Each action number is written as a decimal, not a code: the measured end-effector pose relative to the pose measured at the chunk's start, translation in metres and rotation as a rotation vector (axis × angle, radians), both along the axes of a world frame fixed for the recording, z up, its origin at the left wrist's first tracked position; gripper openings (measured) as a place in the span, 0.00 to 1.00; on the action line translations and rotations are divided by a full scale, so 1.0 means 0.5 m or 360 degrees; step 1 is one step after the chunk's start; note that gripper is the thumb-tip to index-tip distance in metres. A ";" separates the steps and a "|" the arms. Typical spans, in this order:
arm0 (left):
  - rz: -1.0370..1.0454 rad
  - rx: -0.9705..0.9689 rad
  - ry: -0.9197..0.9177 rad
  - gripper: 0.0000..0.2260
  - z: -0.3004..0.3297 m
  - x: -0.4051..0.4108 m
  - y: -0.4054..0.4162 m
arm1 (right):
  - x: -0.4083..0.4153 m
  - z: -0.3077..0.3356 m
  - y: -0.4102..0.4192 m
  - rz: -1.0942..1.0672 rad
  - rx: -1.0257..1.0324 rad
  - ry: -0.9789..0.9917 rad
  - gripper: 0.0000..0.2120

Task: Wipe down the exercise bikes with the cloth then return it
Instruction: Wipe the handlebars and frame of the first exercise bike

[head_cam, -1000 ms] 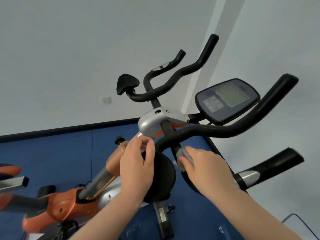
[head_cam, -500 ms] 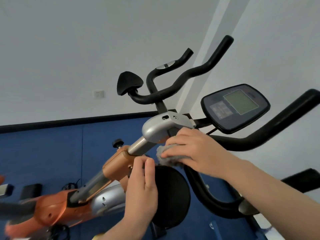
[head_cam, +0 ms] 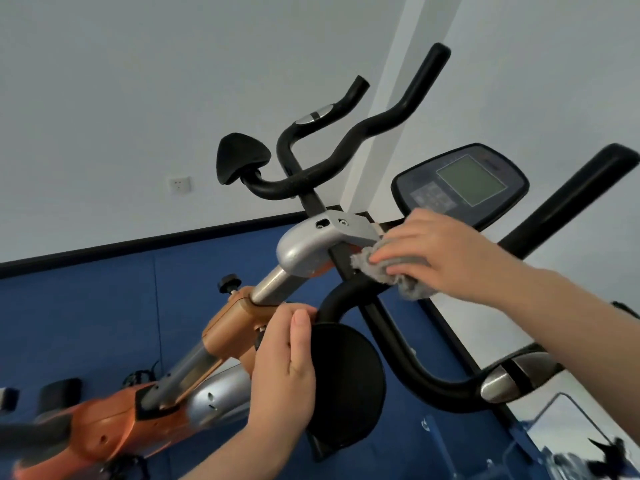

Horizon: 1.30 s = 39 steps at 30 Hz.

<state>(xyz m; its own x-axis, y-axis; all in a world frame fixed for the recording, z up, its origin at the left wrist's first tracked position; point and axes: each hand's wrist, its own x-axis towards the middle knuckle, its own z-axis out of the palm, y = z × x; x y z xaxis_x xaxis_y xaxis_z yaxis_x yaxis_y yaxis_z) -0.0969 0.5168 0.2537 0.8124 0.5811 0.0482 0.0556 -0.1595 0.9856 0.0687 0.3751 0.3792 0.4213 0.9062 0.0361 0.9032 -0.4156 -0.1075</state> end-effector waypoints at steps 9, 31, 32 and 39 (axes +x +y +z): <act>-0.0175 0.0158 -0.0071 0.06 0.087 0.050 0.033 | -0.098 -0.079 0.014 -0.0300 0.0368 -0.0218 0.12; -0.0889 0.0526 0.0003 0.10 0.149 0.213 -0.026 | -0.069 -0.018 -0.092 -0.1095 0.0766 -0.0396 0.09; -0.0889 0.0485 -0.0020 0.10 0.152 0.226 -0.040 | -0.077 -0.028 -0.075 -0.1057 0.0729 -0.0368 0.11; -0.0842 0.0524 -0.0186 0.08 0.129 0.246 -0.087 | -0.084 -0.015 -0.152 -0.1104 0.0519 -0.0535 0.12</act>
<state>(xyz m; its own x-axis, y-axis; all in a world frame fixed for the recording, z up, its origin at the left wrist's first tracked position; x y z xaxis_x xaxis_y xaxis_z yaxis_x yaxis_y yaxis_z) 0.0259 0.4735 0.3183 0.9643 0.0418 0.2617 -0.2188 -0.4317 0.8751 0.0270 0.2992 0.3719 0.7998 0.3675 0.4747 0.4592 -0.8838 -0.0893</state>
